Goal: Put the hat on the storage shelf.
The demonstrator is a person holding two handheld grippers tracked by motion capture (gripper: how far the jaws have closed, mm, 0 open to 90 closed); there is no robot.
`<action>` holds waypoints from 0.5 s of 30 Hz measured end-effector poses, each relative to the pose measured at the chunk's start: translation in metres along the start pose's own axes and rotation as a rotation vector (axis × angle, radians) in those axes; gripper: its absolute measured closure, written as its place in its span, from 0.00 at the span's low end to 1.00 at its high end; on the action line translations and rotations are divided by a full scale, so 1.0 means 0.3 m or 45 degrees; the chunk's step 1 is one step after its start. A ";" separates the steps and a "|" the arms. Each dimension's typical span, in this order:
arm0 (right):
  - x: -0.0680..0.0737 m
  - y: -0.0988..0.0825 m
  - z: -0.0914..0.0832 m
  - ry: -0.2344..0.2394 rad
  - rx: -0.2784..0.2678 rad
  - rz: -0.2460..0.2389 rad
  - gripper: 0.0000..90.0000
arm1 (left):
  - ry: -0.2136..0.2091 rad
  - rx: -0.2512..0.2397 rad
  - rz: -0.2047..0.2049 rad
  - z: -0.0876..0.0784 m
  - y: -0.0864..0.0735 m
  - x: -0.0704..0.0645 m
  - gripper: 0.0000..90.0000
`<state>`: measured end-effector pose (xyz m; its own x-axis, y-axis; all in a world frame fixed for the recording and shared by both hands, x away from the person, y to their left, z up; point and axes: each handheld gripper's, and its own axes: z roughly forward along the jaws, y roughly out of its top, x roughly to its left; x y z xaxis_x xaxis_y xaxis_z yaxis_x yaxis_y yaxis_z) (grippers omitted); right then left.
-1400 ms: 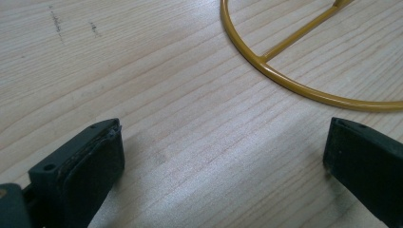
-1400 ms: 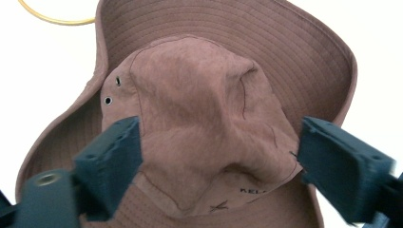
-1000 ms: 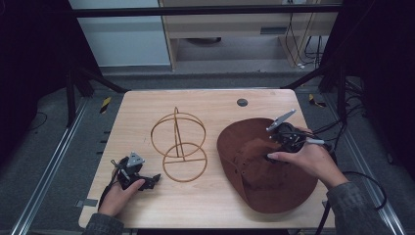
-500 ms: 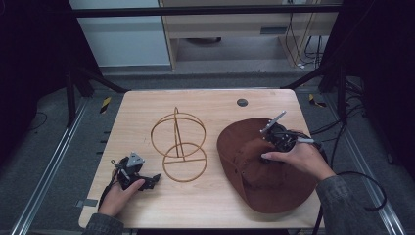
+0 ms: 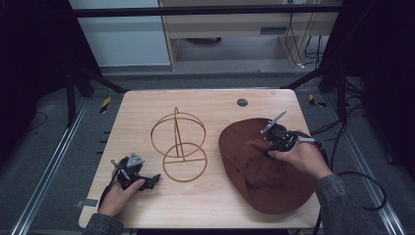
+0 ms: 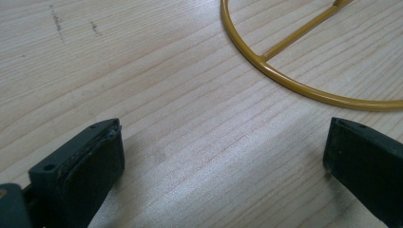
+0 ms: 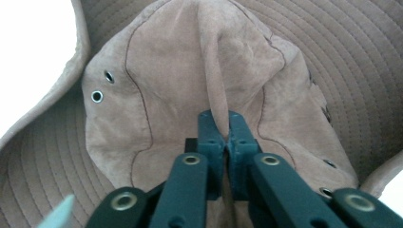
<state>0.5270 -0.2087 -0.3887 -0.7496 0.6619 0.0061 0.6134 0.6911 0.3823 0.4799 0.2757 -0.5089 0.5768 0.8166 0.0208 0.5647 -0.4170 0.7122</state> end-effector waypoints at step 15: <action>-0.011 0.001 -0.172 0.007 -0.172 0.007 0.99 | 0.001 0.001 0.000 -0.001 0.000 0.000 0.00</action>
<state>0.5169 -0.2258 -0.3410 -0.7477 0.6638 0.0137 0.5788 0.6416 0.5034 0.4797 0.2758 -0.5088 0.5764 0.8169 0.0212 0.5651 -0.4172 0.7117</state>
